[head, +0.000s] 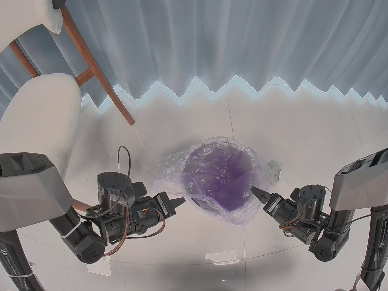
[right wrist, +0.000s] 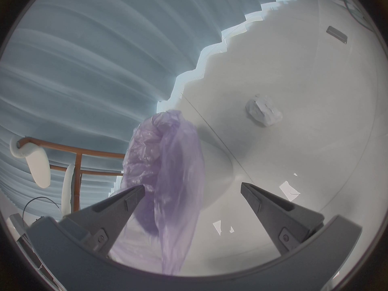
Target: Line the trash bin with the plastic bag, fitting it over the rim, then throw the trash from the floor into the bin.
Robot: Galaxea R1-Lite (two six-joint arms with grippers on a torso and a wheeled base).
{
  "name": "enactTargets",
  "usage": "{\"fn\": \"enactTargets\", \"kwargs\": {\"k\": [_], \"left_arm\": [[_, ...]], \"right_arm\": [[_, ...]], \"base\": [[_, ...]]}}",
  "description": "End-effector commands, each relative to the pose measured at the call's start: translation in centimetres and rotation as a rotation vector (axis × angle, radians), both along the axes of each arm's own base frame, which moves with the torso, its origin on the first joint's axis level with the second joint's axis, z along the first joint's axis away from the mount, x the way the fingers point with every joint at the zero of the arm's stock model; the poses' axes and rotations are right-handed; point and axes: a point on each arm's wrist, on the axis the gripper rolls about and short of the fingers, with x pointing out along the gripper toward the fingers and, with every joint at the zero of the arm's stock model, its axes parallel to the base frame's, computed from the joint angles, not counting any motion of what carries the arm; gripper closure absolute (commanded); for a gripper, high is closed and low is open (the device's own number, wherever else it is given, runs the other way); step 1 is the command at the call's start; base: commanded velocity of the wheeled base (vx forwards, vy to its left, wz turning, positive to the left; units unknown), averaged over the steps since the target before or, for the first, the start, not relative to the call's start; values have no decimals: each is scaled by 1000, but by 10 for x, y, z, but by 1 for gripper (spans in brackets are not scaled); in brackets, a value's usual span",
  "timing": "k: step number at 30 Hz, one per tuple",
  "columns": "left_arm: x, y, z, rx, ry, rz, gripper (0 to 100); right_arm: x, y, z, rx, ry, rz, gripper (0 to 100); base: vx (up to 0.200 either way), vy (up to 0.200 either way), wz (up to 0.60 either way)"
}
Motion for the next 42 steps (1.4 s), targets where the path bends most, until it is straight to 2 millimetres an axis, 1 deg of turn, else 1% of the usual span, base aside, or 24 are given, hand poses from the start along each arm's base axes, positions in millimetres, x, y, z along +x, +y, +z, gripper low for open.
{"fn": "enactTargets", "kwargs": {"k": [1, 5, 6, 10, 15, 19, 26, 34, 38, 39, 42], "left_arm": [[9, -7, 3, -13, -20, -6, 100], [14, -11, -1, -13, -20, -9, 100], [14, -12, -2, -11, -17, -9, 0], [11, -10, -5, -2, -8, -5, 0], [13, -11, 1, -12, -30, 4, 0], [14, -12, -1, -8, -24, 4, 0], [15, -15, -6, -5, -21, -1, 0], [14, -17, -6, -4, -22, -6, 0], [17, -18, -6, -6, -24, -6, 0], [17, -18, -6, -6, -24, -6, 0], [18, -19, -8, -4, -22, -5, 0]], "right_arm": [[15, -1, -4, 9, -31, -16, 0], [16, 0, -4, 10, -32, -15, 0], [16, 0, -4, 10, -31, -14, 0], [16, -1, -4, 10, -31, -16, 0], [20, 0, -2, 17, -46, -19, 0], [22, 1, -2, 19, -52, -17, 0], [18, 1, -2, -3, -52, -9, 0], [15, 0, -1, -8, -48, -15, 0], [16, 0, -5, -26, -44, -34, 0], [16, 0, -5, -26, -46, -36, 100], [16, 0, -4, -25, -45, -38, 100]], "base": [[0, 0, 0], [0, 0, 0], [0, 0, 0], [0, 0, 0], [0, 0, 0], [0, 0, 0], [0, 0, 0], [0, 0, 0], [0, 0, 0], [0, 0, 0], [0, 0, 0]]}}
